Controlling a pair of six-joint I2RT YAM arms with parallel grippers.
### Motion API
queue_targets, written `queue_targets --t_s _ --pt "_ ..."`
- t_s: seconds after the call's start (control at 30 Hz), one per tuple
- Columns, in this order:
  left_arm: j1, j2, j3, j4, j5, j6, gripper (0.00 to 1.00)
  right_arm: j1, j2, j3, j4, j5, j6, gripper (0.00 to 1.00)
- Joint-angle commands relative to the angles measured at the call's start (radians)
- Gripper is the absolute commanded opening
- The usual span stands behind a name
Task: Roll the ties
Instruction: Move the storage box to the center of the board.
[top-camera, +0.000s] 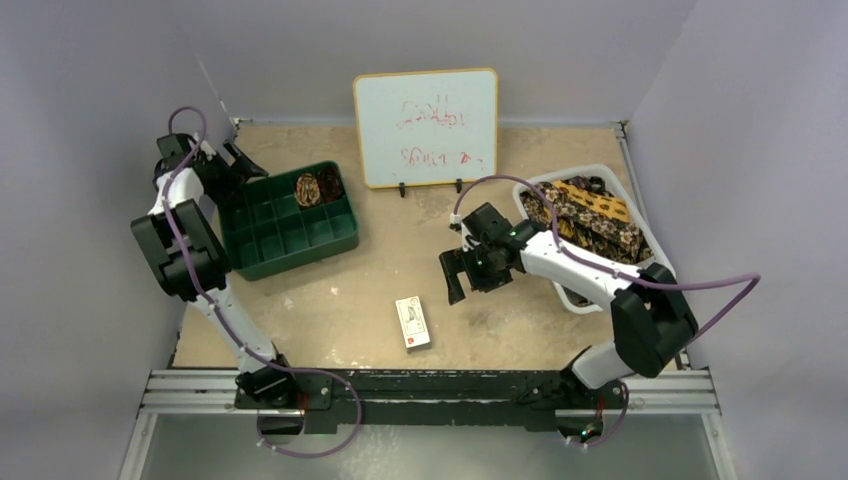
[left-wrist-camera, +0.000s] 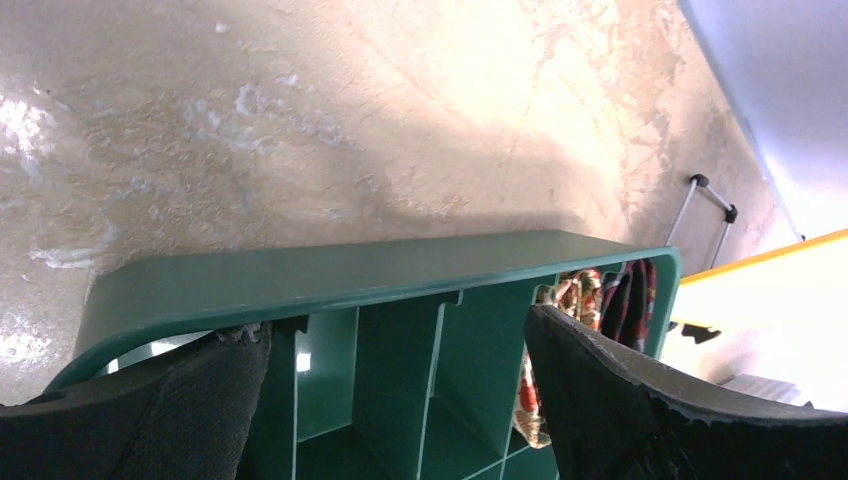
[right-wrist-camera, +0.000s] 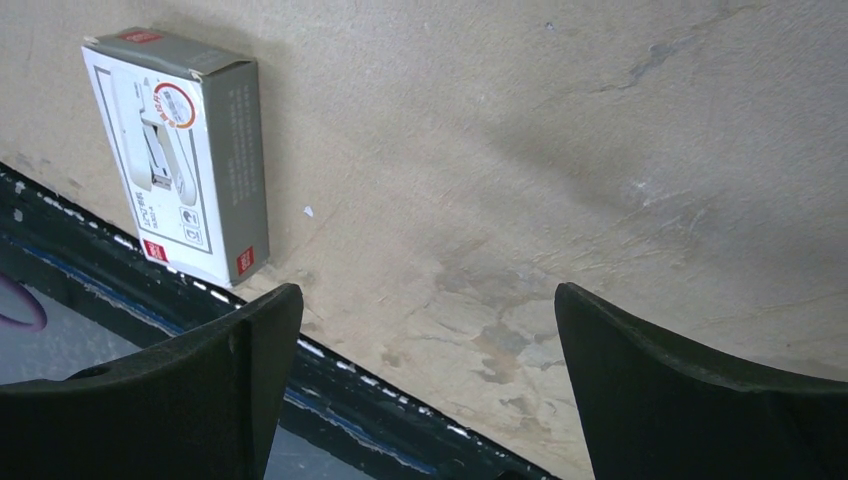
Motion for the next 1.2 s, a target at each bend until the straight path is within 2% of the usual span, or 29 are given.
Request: queue_targets --t_s 0.0,0.13,0.23,0.33,0.47,0.63,0.7,0.9,1.17 --pt "-0.009 -0.086 0.074 -0.055 0.025 0.012 0.94 0.0 -0.013 0.053 -0.018 0.022 -0.011 0.99" --pt "-0.018 -0.27 -0.007 -0.192 -0.071 0.013 0.94 0.0 -0.059 0.038 0.025 0.003 -0.007 0.99" --pt "-0.042 -0.44 -0.16 -0.27 -0.107 -0.001 0.94 0.001 -0.073 0.02 0.093 -0.034 0.036 0.99" --pt "-0.161 -0.604 -0.331 -0.313 -0.181 -0.031 0.94 0.012 -0.09 -0.037 0.199 -0.159 0.118 0.99" --pt "-0.298 -0.808 -0.595 -0.263 -0.189 -0.171 0.93 0.055 -0.108 -0.129 0.331 -0.22 0.229 0.99" --pt "-0.317 -0.971 -0.763 -0.204 -0.17 -0.262 0.94 0.103 -0.151 -0.18 0.344 -0.185 0.263 0.99" --pt "-0.317 -0.958 -0.771 -0.181 -0.193 -0.259 0.95 0.116 -0.171 -0.213 0.371 -0.189 0.294 0.99" --pt "-0.316 -0.739 -0.685 -0.088 -0.292 -0.196 0.95 0.193 -0.172 -0.266 0.444 -0.19 0.373 0.99" --pt "-0.315 -0.522 -0.558 -0.009 -0.31 -0.102 0.95 0.303 -0.172 -0.289 0.479 -0.115 0.444 0.99"
